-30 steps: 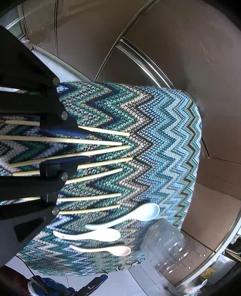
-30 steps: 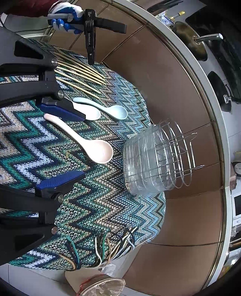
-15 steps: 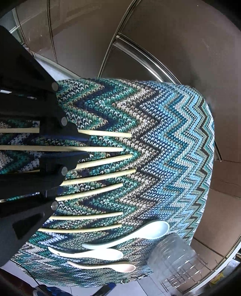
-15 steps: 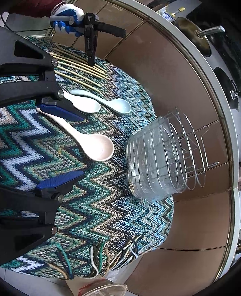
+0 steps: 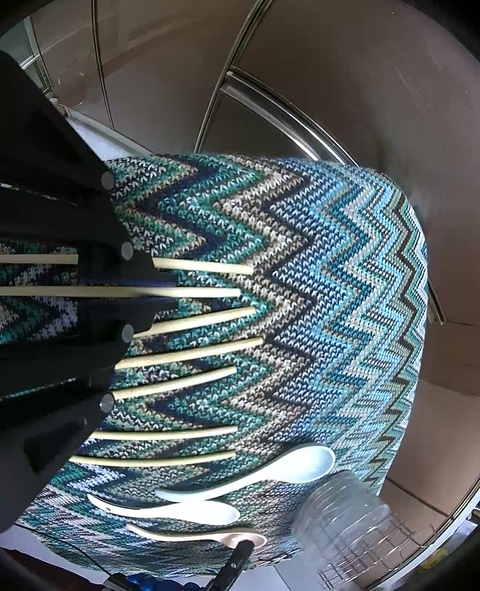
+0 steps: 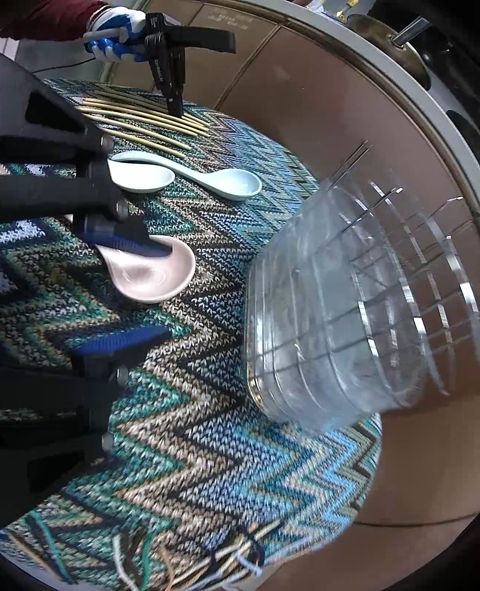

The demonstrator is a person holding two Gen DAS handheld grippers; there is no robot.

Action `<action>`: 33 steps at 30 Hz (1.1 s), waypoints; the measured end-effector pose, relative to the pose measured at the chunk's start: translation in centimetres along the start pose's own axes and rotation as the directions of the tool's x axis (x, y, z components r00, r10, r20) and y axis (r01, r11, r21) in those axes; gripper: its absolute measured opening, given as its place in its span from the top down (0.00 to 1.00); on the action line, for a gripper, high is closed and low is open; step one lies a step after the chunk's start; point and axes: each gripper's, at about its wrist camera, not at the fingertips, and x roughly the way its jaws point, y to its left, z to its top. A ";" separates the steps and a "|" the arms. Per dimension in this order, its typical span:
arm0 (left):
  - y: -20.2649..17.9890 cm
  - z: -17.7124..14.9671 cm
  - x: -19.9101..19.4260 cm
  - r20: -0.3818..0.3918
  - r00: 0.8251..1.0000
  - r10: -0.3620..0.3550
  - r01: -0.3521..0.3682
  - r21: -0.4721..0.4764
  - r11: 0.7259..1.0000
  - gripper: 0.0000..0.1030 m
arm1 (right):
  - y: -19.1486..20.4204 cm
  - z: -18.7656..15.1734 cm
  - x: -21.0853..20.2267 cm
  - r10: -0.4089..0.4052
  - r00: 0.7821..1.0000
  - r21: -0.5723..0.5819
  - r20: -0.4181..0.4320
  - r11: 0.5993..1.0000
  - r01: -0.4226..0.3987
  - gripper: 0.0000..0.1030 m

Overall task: Organize utensils
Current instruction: 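Grasp a white spoon with the right tool while the left tool grasps a chopstick, then lower the spoon into the utensil holder with the right tool while the left drops the chopstick in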

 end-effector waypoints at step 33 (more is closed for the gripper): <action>-10.8 8.5 -25.8 0.816 0.513 -0.268 0.463 0.001 0.886 0.96 | 10.0 5.9 -20.7 -0.363 0.620 0.035 0.695 0.879 0.475 0.94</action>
